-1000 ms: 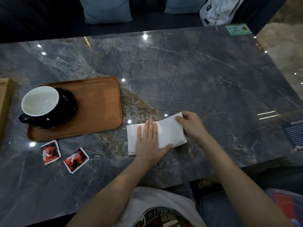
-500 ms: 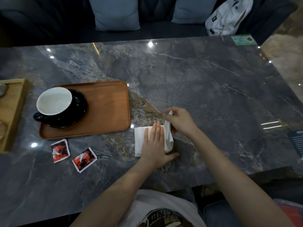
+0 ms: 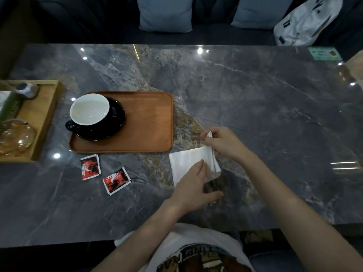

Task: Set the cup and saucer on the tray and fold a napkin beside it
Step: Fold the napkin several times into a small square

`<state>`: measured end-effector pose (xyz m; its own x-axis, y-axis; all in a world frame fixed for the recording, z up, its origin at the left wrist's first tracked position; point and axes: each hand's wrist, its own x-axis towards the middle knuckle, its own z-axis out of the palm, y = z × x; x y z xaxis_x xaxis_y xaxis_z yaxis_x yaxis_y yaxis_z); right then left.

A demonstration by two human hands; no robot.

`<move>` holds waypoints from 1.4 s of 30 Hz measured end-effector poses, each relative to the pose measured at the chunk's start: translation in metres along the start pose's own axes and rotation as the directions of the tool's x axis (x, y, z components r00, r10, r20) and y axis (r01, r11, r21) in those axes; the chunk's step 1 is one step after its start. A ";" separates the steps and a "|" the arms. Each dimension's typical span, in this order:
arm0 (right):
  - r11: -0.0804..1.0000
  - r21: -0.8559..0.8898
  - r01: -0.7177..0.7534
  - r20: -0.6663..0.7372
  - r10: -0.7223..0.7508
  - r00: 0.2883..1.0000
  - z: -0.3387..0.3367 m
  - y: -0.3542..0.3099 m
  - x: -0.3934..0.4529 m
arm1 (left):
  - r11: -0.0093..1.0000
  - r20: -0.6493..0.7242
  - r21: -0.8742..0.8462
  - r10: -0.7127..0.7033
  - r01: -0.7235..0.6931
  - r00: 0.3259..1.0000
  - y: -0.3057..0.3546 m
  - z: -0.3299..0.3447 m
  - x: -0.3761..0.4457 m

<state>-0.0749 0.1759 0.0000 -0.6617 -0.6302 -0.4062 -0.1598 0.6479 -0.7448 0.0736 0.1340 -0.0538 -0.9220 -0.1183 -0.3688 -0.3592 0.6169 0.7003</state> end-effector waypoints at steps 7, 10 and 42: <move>0.992 0.095 -0.079 -0.037 0.083 0.996 -0.015 0.015 0.000 | 0.952 -0.012 0.304 0.044 -0.038 0.999 -0.011 0.028 0.010; 0.987 0.111 -0.113 -0.053 0.120 0.991 -0.020 0.018 0.000 | 0.928 0.006 0.369 0.062 -0.060 0.998 -0.018 0.031 0.010; 0.978 0.164 -0.128 0.095 0.114 0.989 -0.021 0.016 0.001 | 1.000 -0.046 0.003 0.017 -0.016 0.999 -0.008 0.009 -0.005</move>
<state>-0.0935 0.1950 -0.0011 -0.6027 -0.5903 -0.5370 0.0491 0.6442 -0.7633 0.0821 0.1363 -0.0630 -0.9335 -0.1438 -0.3285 -0.3436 0.6209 0.7046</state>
